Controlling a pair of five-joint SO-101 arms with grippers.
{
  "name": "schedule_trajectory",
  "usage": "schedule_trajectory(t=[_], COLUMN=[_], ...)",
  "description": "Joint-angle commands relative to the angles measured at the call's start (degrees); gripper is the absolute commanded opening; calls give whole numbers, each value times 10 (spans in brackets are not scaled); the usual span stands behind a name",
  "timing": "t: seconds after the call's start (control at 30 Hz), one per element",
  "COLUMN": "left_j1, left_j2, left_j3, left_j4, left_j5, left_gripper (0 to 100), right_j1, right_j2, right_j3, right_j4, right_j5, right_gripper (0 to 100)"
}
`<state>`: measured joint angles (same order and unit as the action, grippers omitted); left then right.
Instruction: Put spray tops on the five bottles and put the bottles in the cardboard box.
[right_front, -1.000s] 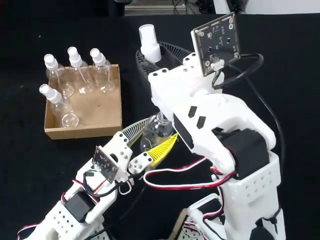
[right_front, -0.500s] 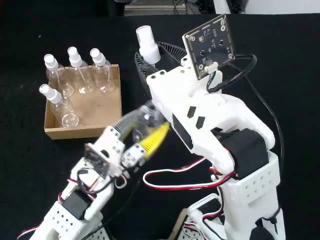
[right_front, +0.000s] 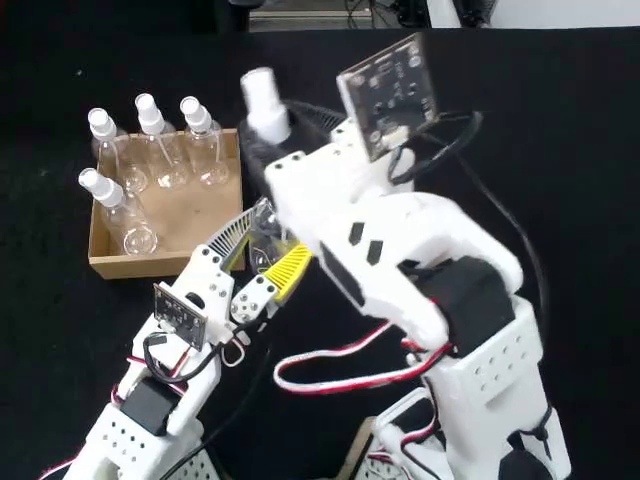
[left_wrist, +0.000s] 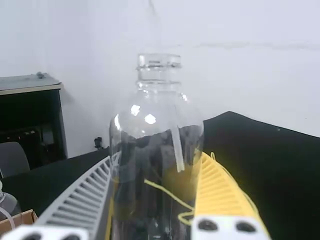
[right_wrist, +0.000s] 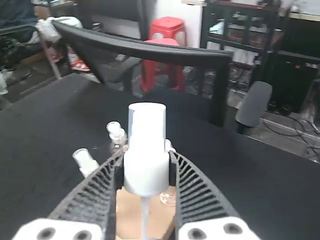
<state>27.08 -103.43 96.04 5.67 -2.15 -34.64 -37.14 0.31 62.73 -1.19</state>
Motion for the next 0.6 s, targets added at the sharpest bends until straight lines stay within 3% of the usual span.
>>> schedule_trajectory(t=[0.0,0.37,0.57], left_j1=[-7,-8,-97], left_j2=[-10,-11,-11], left_j3=[13,13,13], left_j4=[-15,-20,-57], left_j5=[-4,-4,-2], left_gripper=[30,30,30], right_j1=[-19,-18,-18], right_j2=[-17,-22,-77], right_j3=[-5,14,57], right_j4=[-22,-22,-52], right_j5=[-4,-4,-4], right_gripper=[11,11,11])
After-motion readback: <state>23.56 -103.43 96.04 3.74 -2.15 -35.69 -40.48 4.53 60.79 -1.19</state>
